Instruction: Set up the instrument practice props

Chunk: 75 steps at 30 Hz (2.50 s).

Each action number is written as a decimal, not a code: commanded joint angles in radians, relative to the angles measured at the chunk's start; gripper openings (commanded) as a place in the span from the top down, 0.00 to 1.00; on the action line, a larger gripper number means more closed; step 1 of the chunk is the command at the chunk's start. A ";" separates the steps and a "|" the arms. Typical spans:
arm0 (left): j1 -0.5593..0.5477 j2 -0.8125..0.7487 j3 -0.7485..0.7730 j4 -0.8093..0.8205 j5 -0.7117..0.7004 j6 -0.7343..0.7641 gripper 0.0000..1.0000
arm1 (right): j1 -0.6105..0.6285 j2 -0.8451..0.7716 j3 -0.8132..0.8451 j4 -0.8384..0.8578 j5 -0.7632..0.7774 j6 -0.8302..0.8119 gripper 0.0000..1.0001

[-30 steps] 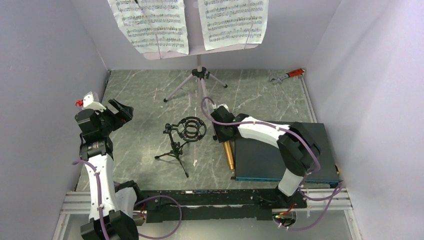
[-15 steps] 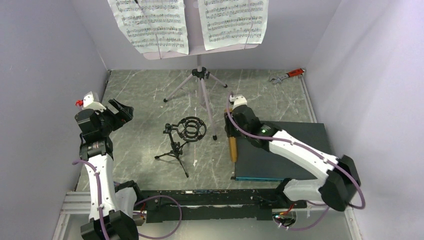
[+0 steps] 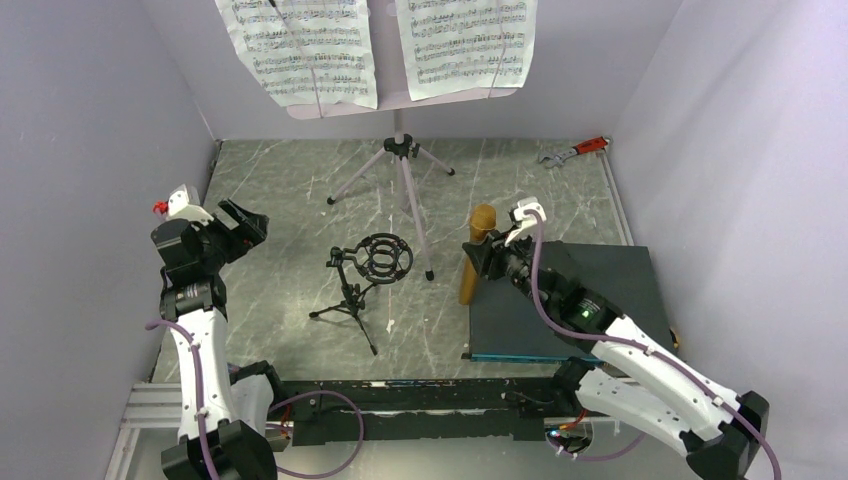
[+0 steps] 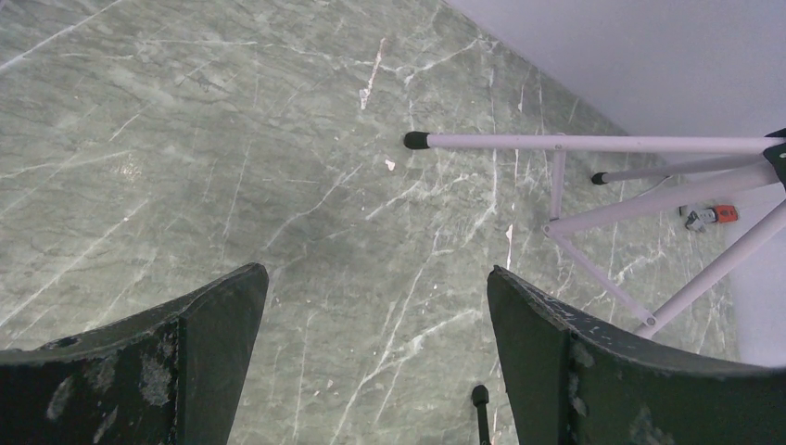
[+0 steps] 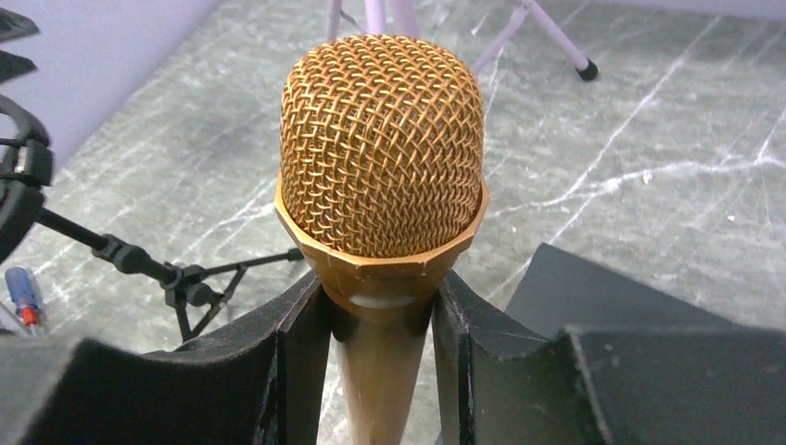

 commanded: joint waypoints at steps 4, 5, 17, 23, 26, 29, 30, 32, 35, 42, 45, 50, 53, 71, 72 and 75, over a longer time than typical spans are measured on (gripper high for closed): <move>0.001 -0.002 -0.004 0.041 0.022 -0.003 0.06 | -0.001 -0.047 -0.016 0.162 -0.039 -0.035 1.00; 0.000 0.002 -0.006 0.043 0.027 -0.003 0.06 | -0.001 -0.045 -0.012 0.162 -0.046 -0.036 1.00; 0.001 0.024 -0.021 0.074 0.065 -0.010 0.06 | -0.001 -0.092 0.047 0.245 -0.197 -0.053 1.00; 0.000 0.039 -0.026 0.085 0.081 -0.014 0.06 | 0.000 -0.086 0.127 0.317 -0.287 -0.045 1.00; 0.000 0.046 -0.026 0.087 0.086 -0.018 0.06 | 0.000 -0.076 0.156 0.384 -0.323 -0.044 1.00; 0.000 0.048 -0.026 0.090 0.094 -0.022 0.06 | -0.001 -0.054 0.188 0.460 -0.362 -0.051 1.00; 0.001 0.048 -0.026 0.091 0.095 -0.023 0.06 | 0.000 -0.042 0.203 0.478 -0.378 -0.054 1.00; 0.001 0.048 -0.027 0.091 0.096 -0.023 0.06 | 0.000 -0.009 0.240 0.511 -0.422 -0.065 1.00; 0.000 0.045 -0.029 0.094 0.098 -0.023 0.06 | -0.001 0.044 0.298 0.551 -0.509 -0.061 1.00; 0.002 0.038 -0.032 0.094 0.093 -0.017 0.06 | 0.000 0.164 0.412 0.606 -0.644 0.003 1.00; 0.001 0.036 -0.034 0.097 0.094 -0.019 0.06 | 0.000 0.189 0.431 0.618 -0.670 0.032 1.00; 0.001 0.040 -0.034 0.098 0.104 -0.025 0.06 | 0.000 0.215 0.434 0.640 -0.686 0.080 1.00; 0.002 0.039 -0.034 0.093 0.099 -0.024 0.06 | 0.000 0.236 0.442 0.652 -0.705 0.097 1.00; 0.004 0.039 -0.037 0.101 0.107 -0.033 0.06 | 0.001 0.313 0.452 0.660 -0.719 0.122 1.00; 0.004 0.040 -0.037 0.099 0.105 -0.032 0.06 | 0.000 0.319 0.453 0.659 -0.721 0.124 1.00; 0.004 0.039 -0.037 0.101 0.105 -0.034 0.06 | 0.000 0.326 0.454 0.652 -0.720 0.121 1.00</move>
